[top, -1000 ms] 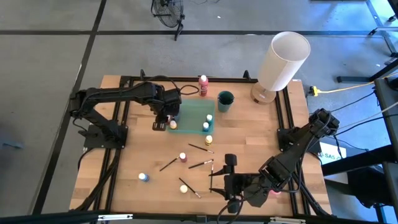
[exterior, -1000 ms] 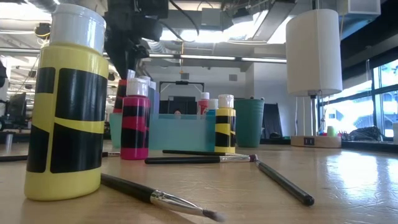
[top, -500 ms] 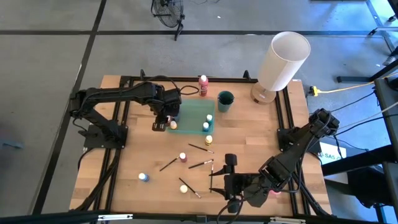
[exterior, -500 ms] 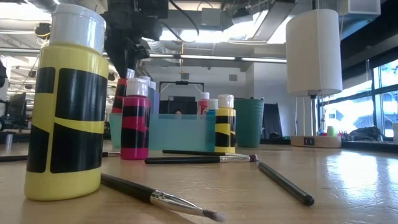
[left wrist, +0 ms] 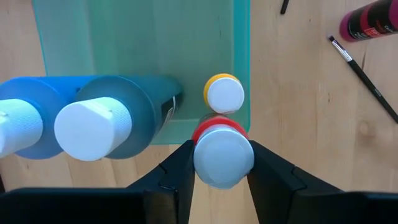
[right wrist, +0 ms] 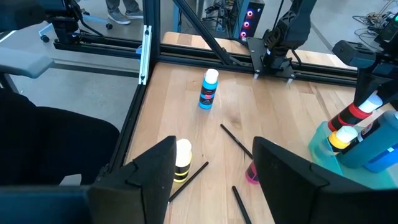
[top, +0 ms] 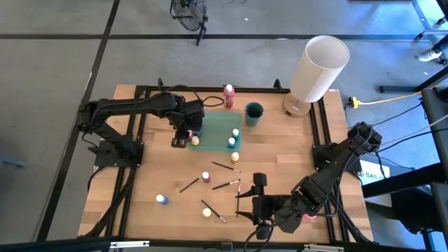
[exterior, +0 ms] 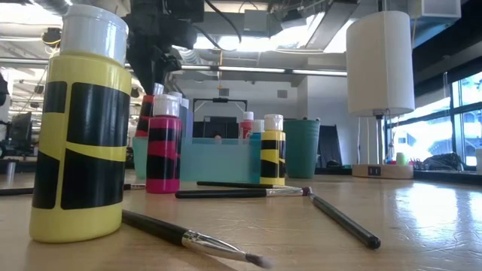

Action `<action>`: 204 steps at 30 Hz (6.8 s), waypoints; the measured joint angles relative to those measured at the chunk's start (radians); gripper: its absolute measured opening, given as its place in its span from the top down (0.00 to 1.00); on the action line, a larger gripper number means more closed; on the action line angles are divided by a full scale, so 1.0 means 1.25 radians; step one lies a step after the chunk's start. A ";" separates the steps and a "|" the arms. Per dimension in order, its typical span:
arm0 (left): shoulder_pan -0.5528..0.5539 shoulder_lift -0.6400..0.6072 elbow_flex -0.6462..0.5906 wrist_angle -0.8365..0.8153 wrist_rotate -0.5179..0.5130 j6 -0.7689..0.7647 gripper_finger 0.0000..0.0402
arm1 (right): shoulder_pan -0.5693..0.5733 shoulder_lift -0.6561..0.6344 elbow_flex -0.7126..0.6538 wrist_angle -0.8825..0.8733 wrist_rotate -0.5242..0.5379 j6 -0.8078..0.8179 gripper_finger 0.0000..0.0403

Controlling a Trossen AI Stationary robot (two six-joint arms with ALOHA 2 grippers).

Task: Pick & Place Paint Supplies
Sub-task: Put the small red paint bottle into the green bin, then put the big light pink bottle into the green bin

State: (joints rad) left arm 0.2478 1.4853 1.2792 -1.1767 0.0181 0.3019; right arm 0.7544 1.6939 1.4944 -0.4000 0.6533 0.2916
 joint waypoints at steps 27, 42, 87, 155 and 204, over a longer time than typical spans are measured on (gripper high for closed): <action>-0.029 -0.003 0.026 -0.009 -0.021 -0.008 0.71 | -0.003 0.000 0.000 0.000 -0.001 0.000 0.47; -0.029 -0.003 0.027 -0.002 -0.016 -0.010 0.71 | -0.003 0.000 0.000 0.000 -0.001 0.000 0.47; -0.028 -0.003 -0.026 0.040 0.008 -0.020 0.70 | -0.003 0.000 0.000 0.000 -0.001 0.000 0.46; 0.018 -0.003 -0.131 0.107 0.043 -0.087 0.53 | -0.003 0.000 0.000 -0.001 0.000 -0.015 0.47; -0.350 -0.034 -0.013 -0.315 -0.077 -0.397 0.58 | -0.010 0.083 0.001 -0.043 -0.142 -0.022 0.46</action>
State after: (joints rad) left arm -0.1893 1.4424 1.2633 -1.5700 -0.0783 -0.1949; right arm 0.7419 1.7977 1.4956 -0.4532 0.4757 0.2636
